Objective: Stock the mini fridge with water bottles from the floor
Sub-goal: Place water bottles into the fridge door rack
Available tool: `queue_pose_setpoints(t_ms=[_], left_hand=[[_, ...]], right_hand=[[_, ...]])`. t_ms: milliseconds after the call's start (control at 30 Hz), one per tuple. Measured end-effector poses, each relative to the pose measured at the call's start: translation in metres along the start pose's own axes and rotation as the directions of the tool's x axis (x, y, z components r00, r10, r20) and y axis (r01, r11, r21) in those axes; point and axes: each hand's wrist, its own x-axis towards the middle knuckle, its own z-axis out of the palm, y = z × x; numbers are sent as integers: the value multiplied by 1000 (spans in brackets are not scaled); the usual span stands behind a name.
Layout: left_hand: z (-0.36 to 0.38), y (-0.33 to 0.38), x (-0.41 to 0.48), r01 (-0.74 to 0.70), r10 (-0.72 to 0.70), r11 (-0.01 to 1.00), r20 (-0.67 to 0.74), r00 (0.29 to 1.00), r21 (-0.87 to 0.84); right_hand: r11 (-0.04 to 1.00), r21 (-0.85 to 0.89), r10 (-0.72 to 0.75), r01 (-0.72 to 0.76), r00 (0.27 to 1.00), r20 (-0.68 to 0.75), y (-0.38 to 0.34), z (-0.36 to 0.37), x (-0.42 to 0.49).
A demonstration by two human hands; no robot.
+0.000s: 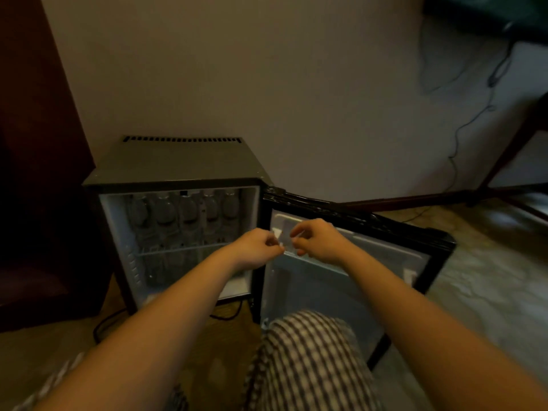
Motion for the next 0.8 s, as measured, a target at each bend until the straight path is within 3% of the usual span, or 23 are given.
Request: queue_pose_setpoints(t_ms=[267,467,633,800], left_hand=[[70,95,-45,-118,117,993,99,988,3],[153,137,-81,-201,195,980,218,956,5],[239,153,-99,-223,206,975,354,912,5],[321,150,-114,-140,133,990,456,880,-19]], right_hand=[[991,-98,93,-92,996,0,58,-56,-112],[977,-57,203,-205,979,-35,125,-65,-208],[923,-4,384,-384,923,33,208,-42,-286],[810,64,583,-583,812,23,280,-14,-362]])
